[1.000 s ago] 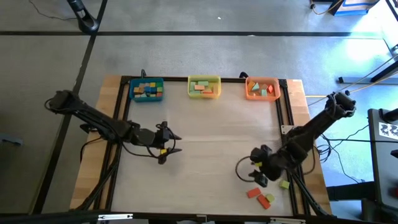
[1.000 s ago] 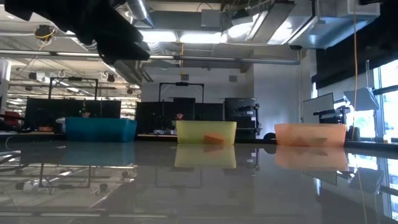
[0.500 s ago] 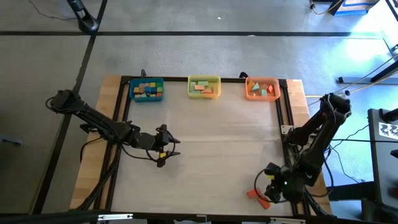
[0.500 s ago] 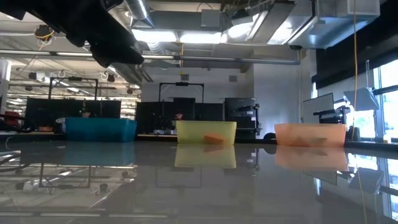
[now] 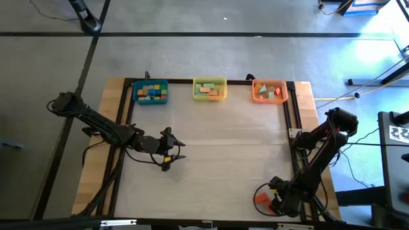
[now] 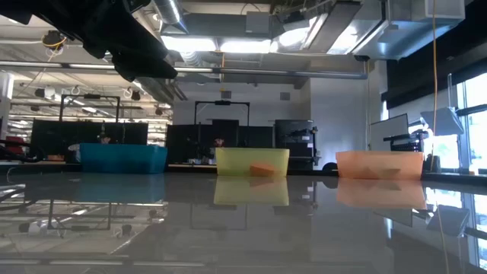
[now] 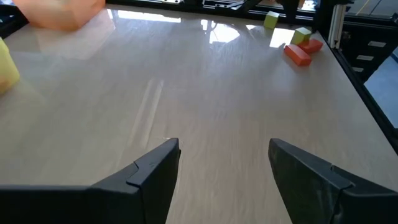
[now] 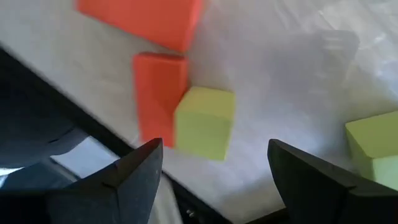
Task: Sort blocks by size
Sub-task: Put the light green square block into the blue bin
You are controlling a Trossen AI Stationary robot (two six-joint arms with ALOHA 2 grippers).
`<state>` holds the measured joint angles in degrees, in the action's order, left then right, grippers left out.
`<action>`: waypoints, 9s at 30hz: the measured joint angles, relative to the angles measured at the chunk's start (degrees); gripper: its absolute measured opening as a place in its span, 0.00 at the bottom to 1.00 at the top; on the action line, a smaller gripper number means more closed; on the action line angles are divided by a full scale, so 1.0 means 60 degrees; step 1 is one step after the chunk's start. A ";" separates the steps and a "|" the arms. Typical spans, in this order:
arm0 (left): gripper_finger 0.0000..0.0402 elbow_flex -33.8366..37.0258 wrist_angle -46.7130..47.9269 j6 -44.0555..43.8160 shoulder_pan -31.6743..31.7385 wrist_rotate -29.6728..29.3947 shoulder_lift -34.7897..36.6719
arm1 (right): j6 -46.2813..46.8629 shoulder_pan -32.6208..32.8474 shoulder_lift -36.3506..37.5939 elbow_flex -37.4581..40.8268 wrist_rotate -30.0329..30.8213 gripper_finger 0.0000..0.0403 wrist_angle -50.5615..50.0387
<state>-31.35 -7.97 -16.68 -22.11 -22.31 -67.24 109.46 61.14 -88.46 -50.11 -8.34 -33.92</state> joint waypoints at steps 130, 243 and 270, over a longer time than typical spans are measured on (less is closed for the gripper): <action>0.31 -0.0346 -0.4038 0.9911 -0.0211 -0.0644 -0.0629 | -1.4735 -0.8266 -0.1982 -0.1439 0.2075 0.45 1.2441; 0.64 0.0316 0.1039 -0.0541 0.1408 -0.0663 0.0873 | -0.6844 -0.2117 0.1674 -0.1650 0.3580 0.75 -0.1779; 0.64 0.0313 0.0505 0.0069 0.1413 -0.0656 0.0874 | -0.5651 -0.1464 -0.0408 -0.0356 -0.2660 0.75 -0.3899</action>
<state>-29.47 -4.94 -16.27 -13.63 -26.24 -62.00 75.55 52.36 -90.91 -52.24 -24.30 -57.31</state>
